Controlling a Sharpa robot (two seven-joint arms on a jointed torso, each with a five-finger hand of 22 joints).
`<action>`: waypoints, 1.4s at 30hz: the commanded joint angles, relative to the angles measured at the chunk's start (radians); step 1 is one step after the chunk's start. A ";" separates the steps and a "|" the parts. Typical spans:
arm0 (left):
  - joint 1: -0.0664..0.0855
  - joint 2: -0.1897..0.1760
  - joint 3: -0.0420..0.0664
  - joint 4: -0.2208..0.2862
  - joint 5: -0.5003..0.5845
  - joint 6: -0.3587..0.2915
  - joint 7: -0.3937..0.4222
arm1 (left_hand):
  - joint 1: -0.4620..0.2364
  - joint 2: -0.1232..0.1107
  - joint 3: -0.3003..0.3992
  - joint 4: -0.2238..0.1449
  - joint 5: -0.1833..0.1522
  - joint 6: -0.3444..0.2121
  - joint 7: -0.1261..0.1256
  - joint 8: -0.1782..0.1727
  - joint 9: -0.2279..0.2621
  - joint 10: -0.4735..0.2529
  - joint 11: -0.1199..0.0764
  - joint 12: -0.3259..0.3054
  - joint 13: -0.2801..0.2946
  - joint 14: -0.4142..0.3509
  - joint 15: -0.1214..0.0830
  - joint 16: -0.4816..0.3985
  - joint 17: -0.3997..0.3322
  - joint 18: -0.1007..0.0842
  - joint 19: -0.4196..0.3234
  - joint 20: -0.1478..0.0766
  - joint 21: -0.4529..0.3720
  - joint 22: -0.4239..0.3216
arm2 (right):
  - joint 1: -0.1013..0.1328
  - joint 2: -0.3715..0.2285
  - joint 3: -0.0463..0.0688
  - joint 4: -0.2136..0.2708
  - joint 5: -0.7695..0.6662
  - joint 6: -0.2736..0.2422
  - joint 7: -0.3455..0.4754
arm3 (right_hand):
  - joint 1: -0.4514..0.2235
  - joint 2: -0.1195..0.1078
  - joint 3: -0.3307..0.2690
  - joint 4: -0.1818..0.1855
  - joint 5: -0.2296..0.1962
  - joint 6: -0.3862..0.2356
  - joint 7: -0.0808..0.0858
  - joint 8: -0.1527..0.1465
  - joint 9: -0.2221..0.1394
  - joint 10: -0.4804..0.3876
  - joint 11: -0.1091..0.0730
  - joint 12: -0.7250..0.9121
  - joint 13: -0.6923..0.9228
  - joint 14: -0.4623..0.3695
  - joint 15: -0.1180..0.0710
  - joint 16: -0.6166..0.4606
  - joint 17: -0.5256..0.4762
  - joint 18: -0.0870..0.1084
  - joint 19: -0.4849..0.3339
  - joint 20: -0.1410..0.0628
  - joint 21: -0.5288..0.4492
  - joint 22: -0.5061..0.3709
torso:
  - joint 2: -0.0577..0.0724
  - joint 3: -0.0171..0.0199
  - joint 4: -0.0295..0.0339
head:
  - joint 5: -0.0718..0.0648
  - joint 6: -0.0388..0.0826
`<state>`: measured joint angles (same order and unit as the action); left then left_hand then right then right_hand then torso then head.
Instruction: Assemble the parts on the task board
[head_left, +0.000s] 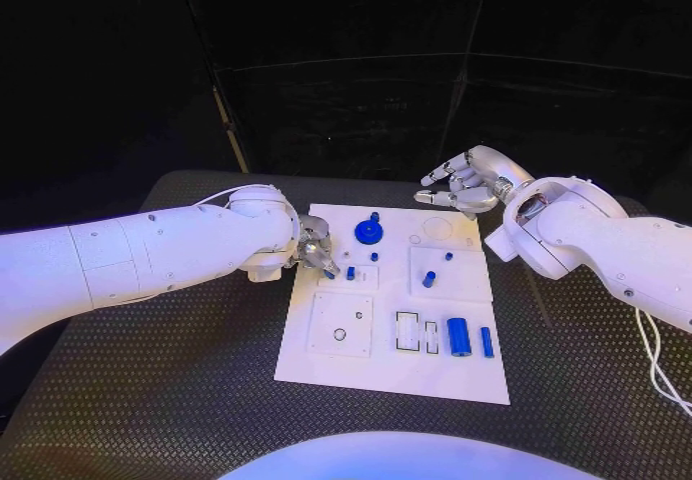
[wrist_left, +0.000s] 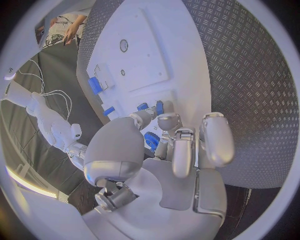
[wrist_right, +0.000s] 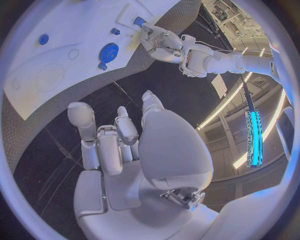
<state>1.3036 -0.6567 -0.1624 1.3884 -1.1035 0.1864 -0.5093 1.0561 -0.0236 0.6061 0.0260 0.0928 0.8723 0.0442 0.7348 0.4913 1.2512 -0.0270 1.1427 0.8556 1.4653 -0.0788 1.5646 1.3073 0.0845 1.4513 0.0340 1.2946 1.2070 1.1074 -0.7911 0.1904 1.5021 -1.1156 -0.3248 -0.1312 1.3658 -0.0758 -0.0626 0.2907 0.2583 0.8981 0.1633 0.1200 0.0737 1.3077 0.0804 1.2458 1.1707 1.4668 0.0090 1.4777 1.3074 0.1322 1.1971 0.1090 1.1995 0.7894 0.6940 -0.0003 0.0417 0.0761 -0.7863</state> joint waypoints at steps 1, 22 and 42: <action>-0.007 0.001 -0.006 -0.001 -0.009 0.037 -0.016 | -0.006 0.013 0.017 -0.013 0.003 0.012 -0.002 0.006 -0.001 0.013 -0.001 0.009 0.007 0.105 -0.007 0.006 0.263 -0.007 -0.001 -0.008 0.004 0.003 | 0.002 0.000 0.001 0.002 0.002 0.003 0.005 | -0.003 0.011 -0.006 -0.002 0.005 -0.001 0.001 0.005 -0.001 -0.002 -0.004 -0.004 -0.001 0.056 -0.009 -0.006 0.052 0.008 -0.007 -0.002 -0.004 -0.002 | 0.000 -0.0002 -0.0004 | 0.000 -0.001; -0.007 0.009 -0.006 -0.013 -0.009 0.040 -0.015 | -0.034 0.024 0.007 0.003 0.004 0.028 -0.007 0.007 -0.007 0.028 -0.006 0.025 0.030 0.105 -0.011 0.006 0.263 -0.008 0.002 -0.012 0.007 0.009 | 0.002 -0.001 0.000 0.003 0.002 0.001 0.005 | -0.003 0.011 -0.006 -0.002 0.005 -0.001 0.001 0.005 -0.001 -0.002 -0.004 -0.004 -0.001 0.056 -0.009 -0.006 0.052 0.008 -0.007 -0.002 -0.004 -0.002 | 0.000 0.0004 -0.0001 | -0.001 -0.002; -0.007 0.025 -0.006 -0.041 -0.009 0.045 -0.015 | -0.165 -0.003 -0.182 0.104 -0.001 0.053 -0.009 -0.005 -0.029 0.031 -0.007 0.028 0.037 0.105 -0.013 0.006 0.263 -0.009 0.003 -0.015 0.007 0.016 | 0.002 -0.002 0.000 0.004 0.002 0.005 0.006 | -0.006 0.012 -0.011 -0.001 0.005 -0.001 0.000 0.007 -0.001 -0.002 -0.004 -0.004 -0.001 0.056 -0.010 -0.006 0.052 0.008 -0.006 -0.003 -0.005 -0.003 | 0.000 0.0004 0.0002 | -0.004 -0.002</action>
<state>1.3007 -0.6325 -0.1648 1.3502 -1.1071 0.2100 -0.5122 0.8988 -0.0267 0.4282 0.1285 0.0937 0.9247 0.0289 0.7355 0.4637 1.2807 -0.0394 1.1658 0.8920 1.4653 -0.0859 1.5646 1.3073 0.0844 1.4539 0.0244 1.2998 1.2222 1.1073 -0.7932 0.1903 1.5032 -1.1155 -0.3244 -0.1312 1.3619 -0.0719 -0.0684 0.2906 0.2583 0.8981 0.1633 0.1200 0.0737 1.3077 0.0803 1.2458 1.1693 1.4668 0.0090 1.4777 1.3078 0.1322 1.1971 0.1090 1.1996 0.7877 0.6946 0.0001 0.0409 0.0719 -0.7885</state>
